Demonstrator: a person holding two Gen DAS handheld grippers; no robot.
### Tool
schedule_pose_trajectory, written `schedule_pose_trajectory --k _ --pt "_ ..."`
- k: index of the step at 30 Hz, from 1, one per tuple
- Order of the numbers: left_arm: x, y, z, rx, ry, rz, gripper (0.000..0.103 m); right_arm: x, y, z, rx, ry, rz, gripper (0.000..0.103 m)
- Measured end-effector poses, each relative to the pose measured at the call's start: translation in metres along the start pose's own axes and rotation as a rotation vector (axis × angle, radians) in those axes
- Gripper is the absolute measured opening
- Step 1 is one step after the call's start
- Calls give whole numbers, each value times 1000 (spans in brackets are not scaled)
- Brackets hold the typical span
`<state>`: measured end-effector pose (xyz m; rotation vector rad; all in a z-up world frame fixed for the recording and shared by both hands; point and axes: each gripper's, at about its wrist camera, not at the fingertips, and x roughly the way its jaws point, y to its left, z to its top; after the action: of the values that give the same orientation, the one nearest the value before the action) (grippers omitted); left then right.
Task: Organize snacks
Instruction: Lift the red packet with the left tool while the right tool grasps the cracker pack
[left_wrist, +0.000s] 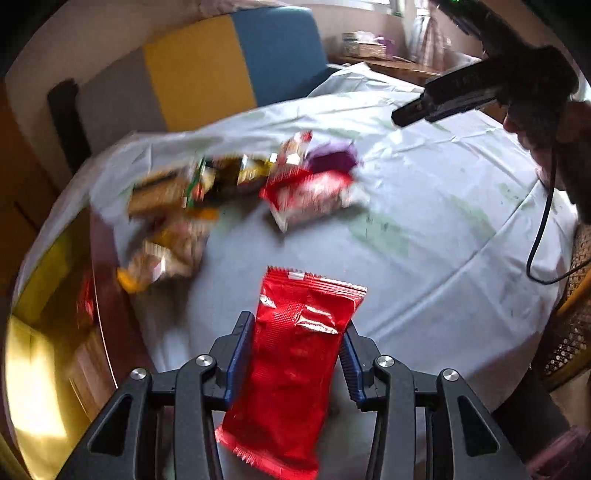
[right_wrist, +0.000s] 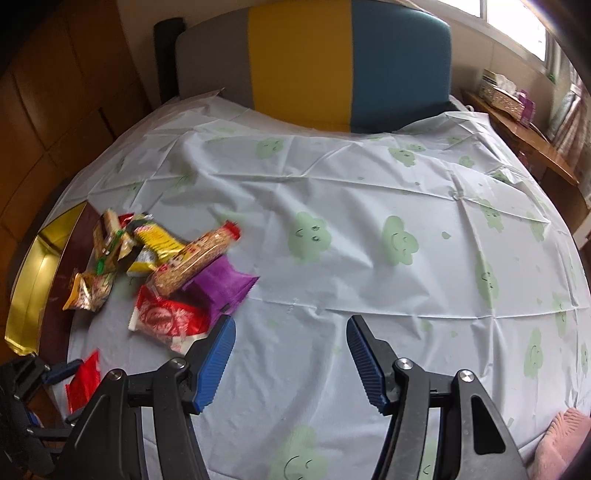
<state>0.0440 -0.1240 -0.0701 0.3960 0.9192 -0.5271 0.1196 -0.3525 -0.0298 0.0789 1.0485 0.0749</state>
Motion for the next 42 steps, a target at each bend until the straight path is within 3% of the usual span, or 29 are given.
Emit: schedule_pose_trajectory --k 3,8,12,19,24,28,35,36,37,38,42 --pt "-2 2 -19 -30 -54 13 45 3 8 -3 -40 16 16 64" --pt "1 14 -24 -113 -61 -42 46 6 34 -10 -135 46 93 64" --pt "3 13 -26 -109 -84 -42 46 5 63 -11 -200 52 145 64" --pt "2 17 -30 -136 -110 -65 45 8 140 19 -364 17 193 64" --pt "1 20 -32 -154 -124 -85 45 32 201 51 -530 25 157 68" --pt "1 21 -34 -163 -137 -96 45 61 238 68 -660 60 71 71" --pt "1 24 -36 -177 -149 -113 45 105 270 72 -778 146 -12 71" --pt "1 24 -37 -176 -152 -112 45 111 272 70 -782 161 -26 69" --pt "1 24 -37 -177 -153 -112 45 118 272 67 -780 179 -64 54" --pt "1 24 -37 -178 -153 -113 45 120 272 65 -778 172 -77 50" --pt "1 24 -38 -179 -155 -110 45 94 256 59 -705 101 -19 49"
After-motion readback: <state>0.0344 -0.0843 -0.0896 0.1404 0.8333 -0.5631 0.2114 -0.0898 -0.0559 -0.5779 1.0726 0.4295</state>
